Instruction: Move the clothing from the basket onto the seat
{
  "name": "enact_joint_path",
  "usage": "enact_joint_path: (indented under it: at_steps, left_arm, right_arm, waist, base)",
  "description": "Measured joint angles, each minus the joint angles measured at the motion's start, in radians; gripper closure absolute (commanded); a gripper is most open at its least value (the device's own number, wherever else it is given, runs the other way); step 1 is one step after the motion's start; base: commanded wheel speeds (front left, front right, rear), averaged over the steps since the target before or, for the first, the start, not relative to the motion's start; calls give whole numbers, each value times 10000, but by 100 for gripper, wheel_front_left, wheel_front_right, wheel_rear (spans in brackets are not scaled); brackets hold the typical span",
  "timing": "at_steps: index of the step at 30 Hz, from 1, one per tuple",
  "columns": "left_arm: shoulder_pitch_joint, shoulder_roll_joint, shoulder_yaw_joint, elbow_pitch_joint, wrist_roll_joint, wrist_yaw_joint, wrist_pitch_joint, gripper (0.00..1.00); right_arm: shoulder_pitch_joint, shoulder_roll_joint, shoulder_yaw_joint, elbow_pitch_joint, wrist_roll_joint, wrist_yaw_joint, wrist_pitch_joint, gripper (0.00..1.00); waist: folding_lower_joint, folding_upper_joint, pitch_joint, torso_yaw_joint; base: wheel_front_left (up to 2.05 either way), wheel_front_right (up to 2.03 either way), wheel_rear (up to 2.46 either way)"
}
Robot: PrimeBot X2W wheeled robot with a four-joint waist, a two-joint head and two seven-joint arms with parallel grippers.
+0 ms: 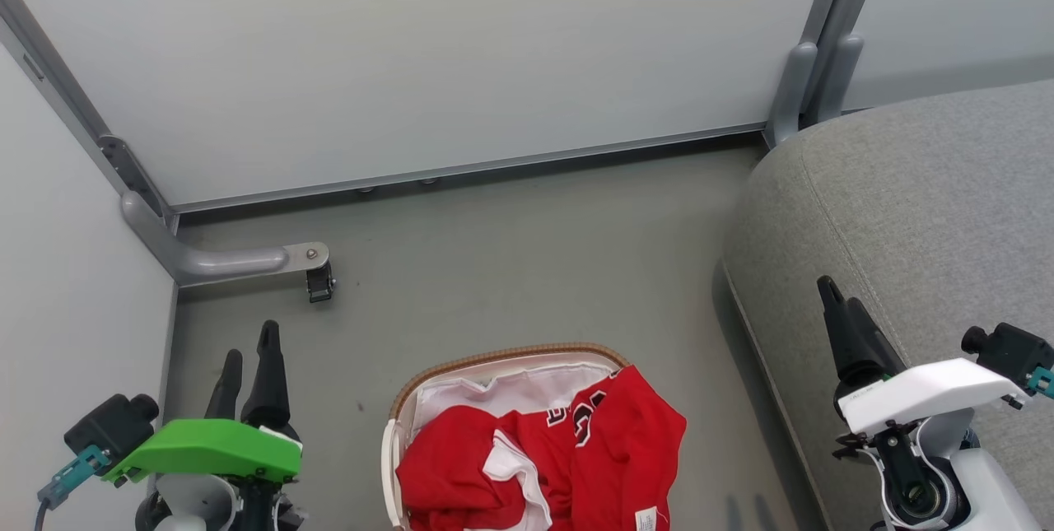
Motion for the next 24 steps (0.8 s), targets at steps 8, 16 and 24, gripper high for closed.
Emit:
enact_joint_path:
  at_steps: [8,16,24]
  left_arm:
    - [1,153,-433,98,1112,230,-253,0]
    - [0,272,-700,132,2104,368,-512,0]
    - [1,313,-913,-13,3007,541,-757,0]
  right_arm:
    - [-12,-88,100,176,-1095,0,-265,0]
    - [-20,-96,157,305,-2098,0,-527,0]
    - [-35,-117,247,458,-3068,0,-775,0]
  waist:
    - [0,0,8,17]
    - [0,0,38,38]
    - [0,0,22,47]
  base:
    - [0,0,0]
    - [0,0,0]
    - [0,0,0]
